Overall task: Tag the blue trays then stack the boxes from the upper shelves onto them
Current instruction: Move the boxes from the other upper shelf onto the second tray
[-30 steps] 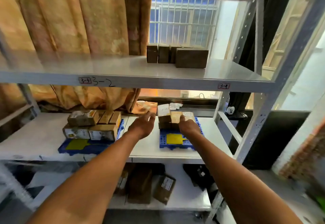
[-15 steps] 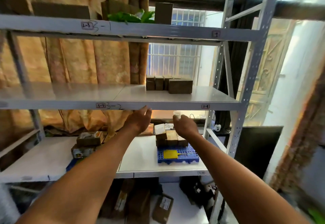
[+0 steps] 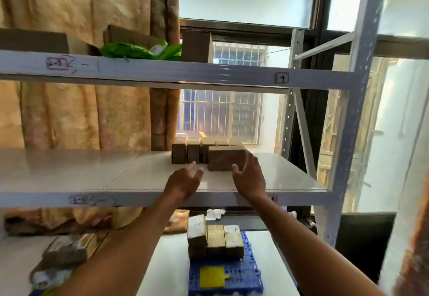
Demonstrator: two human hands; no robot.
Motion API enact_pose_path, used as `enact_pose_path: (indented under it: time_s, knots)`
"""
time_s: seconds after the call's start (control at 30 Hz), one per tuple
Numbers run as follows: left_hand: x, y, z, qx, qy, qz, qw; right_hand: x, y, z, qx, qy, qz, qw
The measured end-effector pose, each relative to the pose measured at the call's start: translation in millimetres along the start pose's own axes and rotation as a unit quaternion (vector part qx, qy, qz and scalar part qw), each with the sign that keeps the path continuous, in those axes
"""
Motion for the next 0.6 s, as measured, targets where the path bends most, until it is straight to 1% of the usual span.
enact_pose_path:
  time_s: [0.1,0.17,0.2,0.23,0.3,0.43,0.53,0.6]
  knots:
    - [45.4,-19.4,10.1,-0.072,0.033,-0.009,0.997,47.2,-11.7,34.7,0.057,-0.080,-0.057,0.994]
    - [63.3,-30.9,13.5,-0.116,0.043,-0.002,0.992,62.9,-21.2,50.5,0.108,-0.131,-0.097,0.981]
    - [72.4,-37.8,15.2,-0.129,0.042,-0.004,0.991,70.5,-26.8,56.5,0.140,-0.150,-0.104,0.973]
    - [80.5,-43.6,16.4,-0.141,0.037,-0.012,0.989,76.8,-30.7,60.5,0.165,-0.162,-0.102,0.968]
    - [93.9,-52.2,16.1,-0.161,0.025,-0.026,0.986,86.5,-33.3,66.0,0.184,-0.176,-0.067,0.965]
    - [107.4,-51.3,5.3,-0.208,0.026,-0.002,0.978,95.8,-33.4,67.9,0.179,-0.176,-0.002,0.968]
    - [105.6,-50.9,4.4,-0.221,-0.017,-0.008,0.975,94.3,-34.9,66.6,0.175,-0.165,-0.002,0.971]
    - [101.4,-47.5,6.6,-0.267,-0.041,-0.012,0.963,95.5,-36.6,65.7,0.164,-0.136,-0.012,0.977]
Point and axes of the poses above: each hand's wrist, its own x-axis towards the middle knuckle, its own y-axis out of the back of the hand, z = x × y, the point moved 5 cm from there along x, towards the middle knuckle, and after that the axes turned 10 degrees about x, right-handed, at the moved point
